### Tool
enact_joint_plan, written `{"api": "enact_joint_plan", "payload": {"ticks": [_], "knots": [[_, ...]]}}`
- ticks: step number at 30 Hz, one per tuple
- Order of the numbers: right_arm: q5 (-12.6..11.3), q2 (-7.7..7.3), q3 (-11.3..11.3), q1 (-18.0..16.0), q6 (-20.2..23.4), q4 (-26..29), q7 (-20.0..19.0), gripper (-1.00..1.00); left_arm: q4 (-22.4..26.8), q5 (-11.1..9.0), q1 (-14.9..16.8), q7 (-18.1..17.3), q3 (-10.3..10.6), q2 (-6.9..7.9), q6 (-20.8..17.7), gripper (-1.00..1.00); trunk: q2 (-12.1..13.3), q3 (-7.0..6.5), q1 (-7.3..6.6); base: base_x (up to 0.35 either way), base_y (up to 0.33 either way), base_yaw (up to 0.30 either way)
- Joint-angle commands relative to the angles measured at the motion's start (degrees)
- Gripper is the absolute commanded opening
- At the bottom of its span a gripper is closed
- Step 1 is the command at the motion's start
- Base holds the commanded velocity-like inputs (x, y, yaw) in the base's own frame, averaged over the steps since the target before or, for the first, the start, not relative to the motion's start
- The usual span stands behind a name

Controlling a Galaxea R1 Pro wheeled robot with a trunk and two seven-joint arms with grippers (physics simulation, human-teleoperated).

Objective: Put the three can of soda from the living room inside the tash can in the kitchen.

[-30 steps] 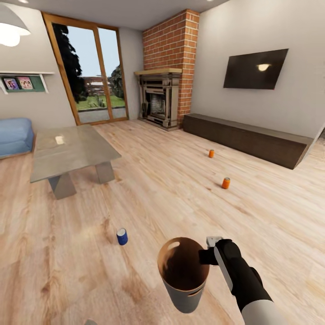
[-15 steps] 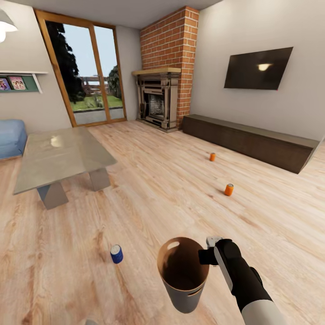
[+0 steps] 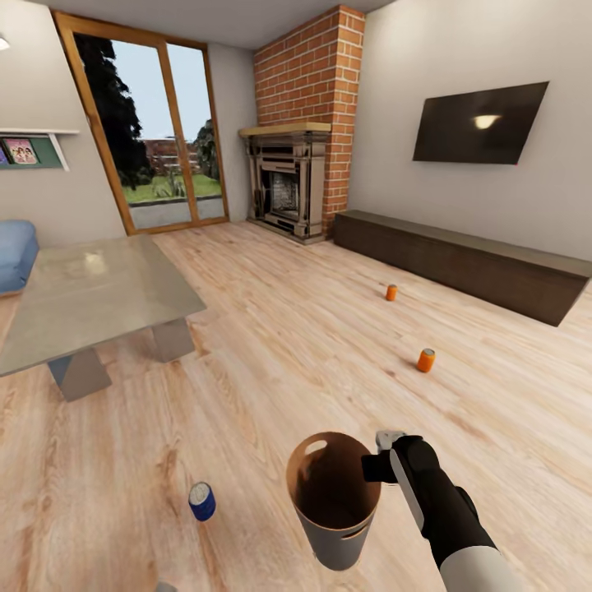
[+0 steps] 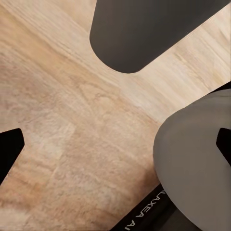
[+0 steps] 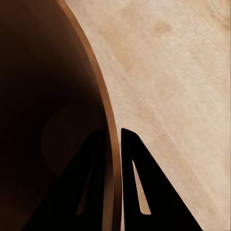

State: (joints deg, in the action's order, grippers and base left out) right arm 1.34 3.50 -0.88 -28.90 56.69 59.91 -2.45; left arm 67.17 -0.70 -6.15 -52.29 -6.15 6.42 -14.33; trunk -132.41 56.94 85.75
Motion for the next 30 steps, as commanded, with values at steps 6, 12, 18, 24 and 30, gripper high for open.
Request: {"api": "enact_joint_plan", "payload": {"ticks": [6, 12, 18, 24, 30], "knots": [[-1.07, 0.01, 0.00, -0.02, 0.00, -0.01, -0.28, -1.00, -0.01, 0.00, 0.00, 0.00, 0.00, 0.00, 0.00, 1.00, 0.00, -0.01, 0.00, 0.346, 0.000, 0.000], [-1.07, 0.01, 0.00, -0.01, 0.00, 0.03, -0.28, -1.00, -0.02, 0.00, 0.00, 0.00, 0.01, 0.00, 0.00, 1.00, 0.00, -0.01, 0.00, 0.346, 0.000, 0.000], [-1.07, 0.01, 0.00, -0.01, 0.00, 0.03, -0.28, -1.00, -0.02, 0.00, 0.00, 0.00, 0.00, 0.00, 0.00, 1.00, 0.00, -0.01, 0.00, 0.318, 0.000, 0.000], [-1.08, 0.07, -0.07, -0.02, 0.00, -0.03, -0.28, -1.00, -0.06, 0.10, 0.00, 0.79, -2.00, -0.04, 0.27, 1.00, 0.00, -0.01, 0.00, 0.068, 0.000, 0.000], [-0.84, -0.23, -0.02, -0.02, 0.00, 0.11, -0.23, -1.00, 2.61, 0.09, 4.62, 38.21, -5.58, -7.36, 0.46, 1.00, 0.00, -0.01, 0.00, 0.005, 0.000, 0.000]]}}
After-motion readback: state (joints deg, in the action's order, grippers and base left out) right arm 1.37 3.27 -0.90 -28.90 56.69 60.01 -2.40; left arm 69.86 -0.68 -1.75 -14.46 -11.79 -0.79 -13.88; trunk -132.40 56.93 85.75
